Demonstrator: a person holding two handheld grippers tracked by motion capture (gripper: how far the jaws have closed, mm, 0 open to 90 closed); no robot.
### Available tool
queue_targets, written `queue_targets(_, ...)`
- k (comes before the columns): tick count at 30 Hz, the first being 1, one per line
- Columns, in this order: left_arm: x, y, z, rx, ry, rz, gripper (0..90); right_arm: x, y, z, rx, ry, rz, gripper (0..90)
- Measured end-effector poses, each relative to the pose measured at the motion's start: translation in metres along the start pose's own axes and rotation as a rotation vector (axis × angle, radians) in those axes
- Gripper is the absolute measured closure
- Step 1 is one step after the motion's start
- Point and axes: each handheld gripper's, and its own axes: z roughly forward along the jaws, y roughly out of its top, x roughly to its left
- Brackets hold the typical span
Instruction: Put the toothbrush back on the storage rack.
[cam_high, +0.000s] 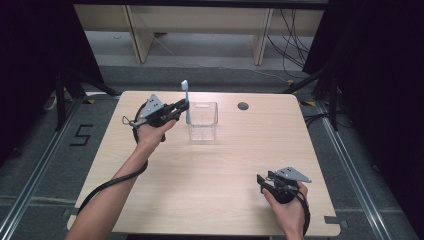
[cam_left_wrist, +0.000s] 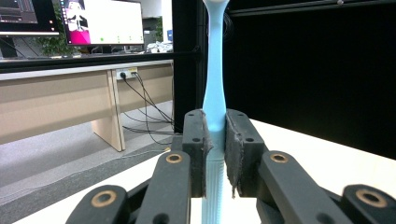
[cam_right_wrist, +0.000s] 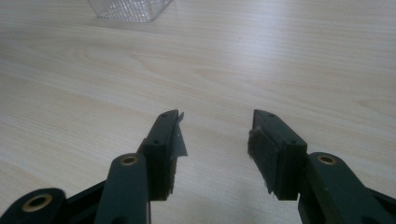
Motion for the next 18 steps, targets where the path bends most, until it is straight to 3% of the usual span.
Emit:
queue_targets(8,-0.0012,-0.0025,-0.0022,0.009,-0.002,0.005,78.2,-0.001,-0.0002,0.0005,-0.001,-0.008,-0.022,52.9)
queue_targets(10,-0.0015,-0.0037,-0.0028,0.016,-0.001,0.006,78.2,0.0017,-0.0007,0.0011,0.004,0.007,0.012,52.9)
queue_targets(12,-0.002,-0.0044,-0.003,0.017,-0.001,0.007,78.2,0.0022,-0.0013,0.0029,-0.009,0.014,0.015,52.8)
queue_targets(18,-0.0036,-0.0044,-0.0034,0.024,-0.003,0.014,78.2,0.0009,-0.0011,0.0033,-0.004,0.012,-0.014,52.8)
